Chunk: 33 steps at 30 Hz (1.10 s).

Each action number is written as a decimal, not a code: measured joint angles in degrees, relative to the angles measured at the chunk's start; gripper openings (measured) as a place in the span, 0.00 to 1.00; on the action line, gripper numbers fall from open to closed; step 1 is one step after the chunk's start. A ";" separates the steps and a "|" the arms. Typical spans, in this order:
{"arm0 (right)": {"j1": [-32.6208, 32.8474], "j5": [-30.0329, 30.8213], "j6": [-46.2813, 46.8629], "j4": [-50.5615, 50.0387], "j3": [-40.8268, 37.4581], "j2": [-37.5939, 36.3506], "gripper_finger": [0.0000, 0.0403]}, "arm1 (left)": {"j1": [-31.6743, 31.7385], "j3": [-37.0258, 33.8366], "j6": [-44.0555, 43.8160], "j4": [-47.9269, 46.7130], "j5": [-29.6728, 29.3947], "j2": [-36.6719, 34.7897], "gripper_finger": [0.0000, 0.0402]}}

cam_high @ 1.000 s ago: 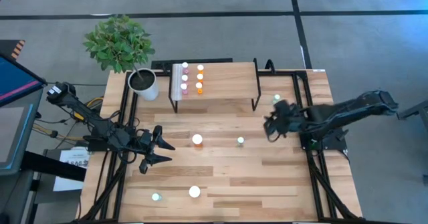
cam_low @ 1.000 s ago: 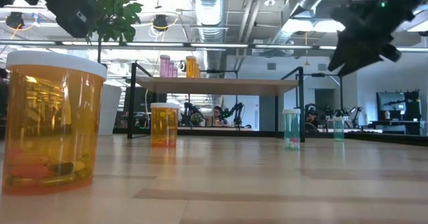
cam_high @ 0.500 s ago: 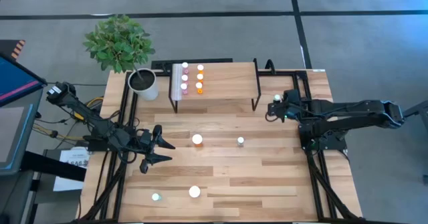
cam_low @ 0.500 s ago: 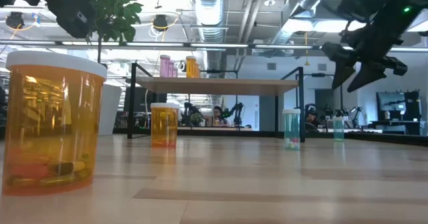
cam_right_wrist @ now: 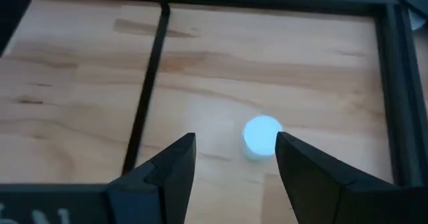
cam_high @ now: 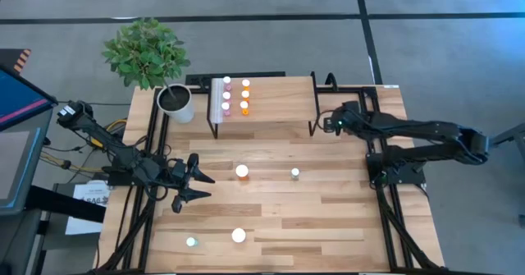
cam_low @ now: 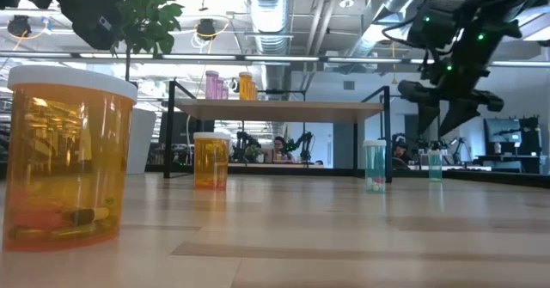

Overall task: Pick and place medicine bottles onto shelf by color
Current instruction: Put the top right blue pill bottle on the shelf

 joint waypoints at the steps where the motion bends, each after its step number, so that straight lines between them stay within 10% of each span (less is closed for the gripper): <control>1: -0.65 -0.06 -0.58 0.27 0.00 0.30 0.57 | 0.00 -0.01 0.00 0.00 0.00 0.00 0.48; 33: -8.02 -2.81 -6.50 10.32 -6.60 0.49 0.57 | 0.00 -0.01 -0.33 -0.44 -0.09 0.00 0.48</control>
